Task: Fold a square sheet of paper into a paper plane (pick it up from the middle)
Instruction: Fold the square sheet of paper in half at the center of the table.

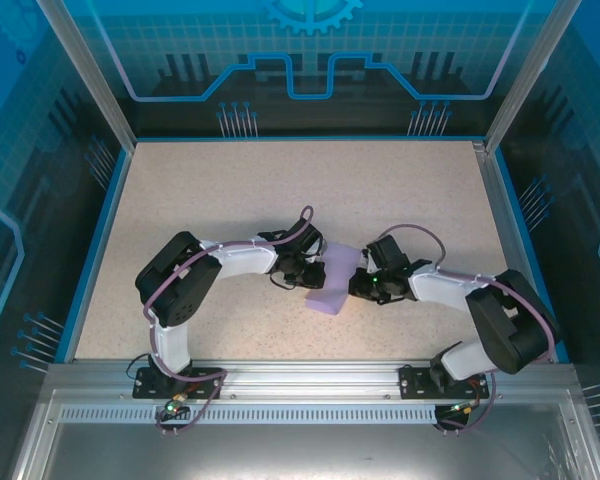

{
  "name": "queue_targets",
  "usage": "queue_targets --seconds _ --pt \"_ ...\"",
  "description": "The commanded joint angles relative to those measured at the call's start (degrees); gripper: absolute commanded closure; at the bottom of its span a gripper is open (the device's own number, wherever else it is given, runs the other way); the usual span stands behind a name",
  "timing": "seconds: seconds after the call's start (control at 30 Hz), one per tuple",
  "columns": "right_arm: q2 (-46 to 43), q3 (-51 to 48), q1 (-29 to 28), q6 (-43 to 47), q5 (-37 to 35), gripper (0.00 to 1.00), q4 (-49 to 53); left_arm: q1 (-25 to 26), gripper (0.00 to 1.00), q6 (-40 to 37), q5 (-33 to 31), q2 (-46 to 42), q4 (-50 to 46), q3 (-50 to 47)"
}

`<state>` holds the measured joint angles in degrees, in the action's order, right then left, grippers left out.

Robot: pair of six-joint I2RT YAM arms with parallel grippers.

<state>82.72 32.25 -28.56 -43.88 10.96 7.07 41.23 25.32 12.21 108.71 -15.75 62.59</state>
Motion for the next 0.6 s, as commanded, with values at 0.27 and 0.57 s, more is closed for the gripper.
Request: queue_targets --seconds 0.27,0.57 --pt "0.62 0.15 -3.89 -5.34 4.02 0.89 -9.23 0.48 0.88 -1.55 -4.41 4.68 -9.66 -2.6" --pt "5.35 -0.32 -4.38 -2.12 5.0 0.89 -6.75 0.49 0.88 -1.49 -4.6 4.54 -9.56 -2.14"
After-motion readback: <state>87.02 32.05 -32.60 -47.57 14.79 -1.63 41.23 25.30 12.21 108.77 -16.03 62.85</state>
